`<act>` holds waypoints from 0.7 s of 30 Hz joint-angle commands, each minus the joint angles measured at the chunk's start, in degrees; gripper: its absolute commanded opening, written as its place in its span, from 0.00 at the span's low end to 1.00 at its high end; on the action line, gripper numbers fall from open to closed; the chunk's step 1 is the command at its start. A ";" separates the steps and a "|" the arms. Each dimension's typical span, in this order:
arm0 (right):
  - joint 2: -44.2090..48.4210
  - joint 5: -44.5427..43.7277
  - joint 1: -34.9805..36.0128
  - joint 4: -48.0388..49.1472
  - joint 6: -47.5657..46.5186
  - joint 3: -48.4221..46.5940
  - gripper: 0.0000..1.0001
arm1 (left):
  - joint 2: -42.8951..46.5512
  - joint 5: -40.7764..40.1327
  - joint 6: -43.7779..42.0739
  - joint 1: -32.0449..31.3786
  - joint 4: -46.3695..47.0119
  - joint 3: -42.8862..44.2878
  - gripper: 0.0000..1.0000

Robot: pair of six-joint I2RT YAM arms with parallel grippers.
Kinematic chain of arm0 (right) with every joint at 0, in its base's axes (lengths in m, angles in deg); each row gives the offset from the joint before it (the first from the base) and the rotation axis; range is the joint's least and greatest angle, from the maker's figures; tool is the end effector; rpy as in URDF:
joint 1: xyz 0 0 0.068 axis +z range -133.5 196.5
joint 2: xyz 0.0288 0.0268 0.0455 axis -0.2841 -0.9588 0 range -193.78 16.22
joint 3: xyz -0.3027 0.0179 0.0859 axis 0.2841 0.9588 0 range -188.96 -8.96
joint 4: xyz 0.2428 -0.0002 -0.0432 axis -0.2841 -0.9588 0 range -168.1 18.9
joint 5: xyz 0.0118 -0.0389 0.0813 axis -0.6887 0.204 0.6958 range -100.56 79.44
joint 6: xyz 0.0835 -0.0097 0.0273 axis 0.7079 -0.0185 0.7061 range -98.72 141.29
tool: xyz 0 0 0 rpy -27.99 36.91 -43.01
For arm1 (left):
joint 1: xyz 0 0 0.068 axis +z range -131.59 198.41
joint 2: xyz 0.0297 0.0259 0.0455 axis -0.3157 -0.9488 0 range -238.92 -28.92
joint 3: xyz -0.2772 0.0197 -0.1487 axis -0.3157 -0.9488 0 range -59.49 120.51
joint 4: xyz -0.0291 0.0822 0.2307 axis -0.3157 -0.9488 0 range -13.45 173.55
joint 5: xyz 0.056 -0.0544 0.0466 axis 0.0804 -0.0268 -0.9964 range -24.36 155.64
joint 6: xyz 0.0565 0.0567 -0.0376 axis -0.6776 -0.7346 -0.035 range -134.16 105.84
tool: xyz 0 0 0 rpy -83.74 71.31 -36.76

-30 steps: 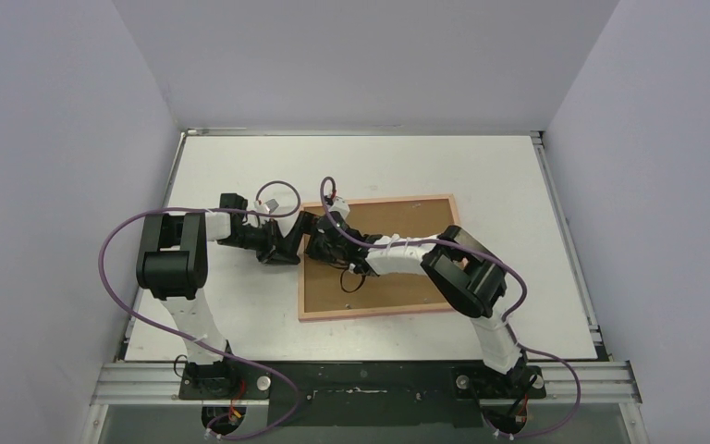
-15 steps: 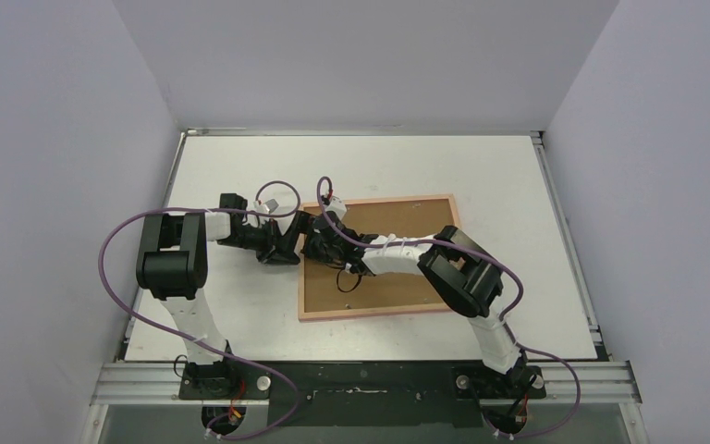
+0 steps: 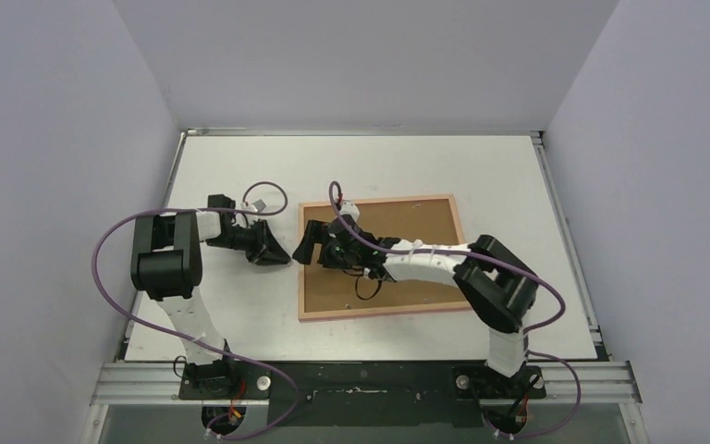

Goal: Put the photo into the frame

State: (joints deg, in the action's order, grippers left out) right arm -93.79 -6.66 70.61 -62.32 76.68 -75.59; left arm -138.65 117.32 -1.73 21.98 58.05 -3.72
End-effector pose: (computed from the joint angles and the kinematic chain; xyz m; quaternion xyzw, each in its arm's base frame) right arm 0.2645 0.3744 0.2022 -0.0059 0.8851 0.3967 0.2434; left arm 0.3328 -0.0410 0.1323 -0.0851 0.8930 -0.4391 0.0490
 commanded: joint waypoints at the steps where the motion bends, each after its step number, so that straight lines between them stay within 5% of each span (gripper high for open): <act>1: 12.51 -0.60 -0.04 -5.76 -3.64 4.45 0.90 | 2.64 0.03 -2.58 2.13 -3.94 4.57 0.23; 4: 19.13 -3.52 -2.61 -12.48 -3.81 7.44 0.90 | 2.73 0.32 -5.09 2.92 -8.56 9.04 0.38; 7: 26.36 -8.98 -10.43 -20.15 -4.16 9.52 0.90 | 1.55 -1.95 -10.23 2.45 -14.83 13.97 0.43; 13: 37.51 -15.05 -29.63 -27.73 -10.99 10.43 0.90 | 1.30 -10.55 -24.84 -0.66 -22.15 16.51 0.37; 21: 30.85 -8.89 -46.80 -26.37 -12.07 9.84 0.90 | 6.84 -22.47 -35.95 -7.31 -22.01 12.88 0.25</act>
State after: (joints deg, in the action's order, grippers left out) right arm -58.25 -18.40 27.29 -88.09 66.26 -65.30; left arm -137.41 102.17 -29.30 17.85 37.09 10.53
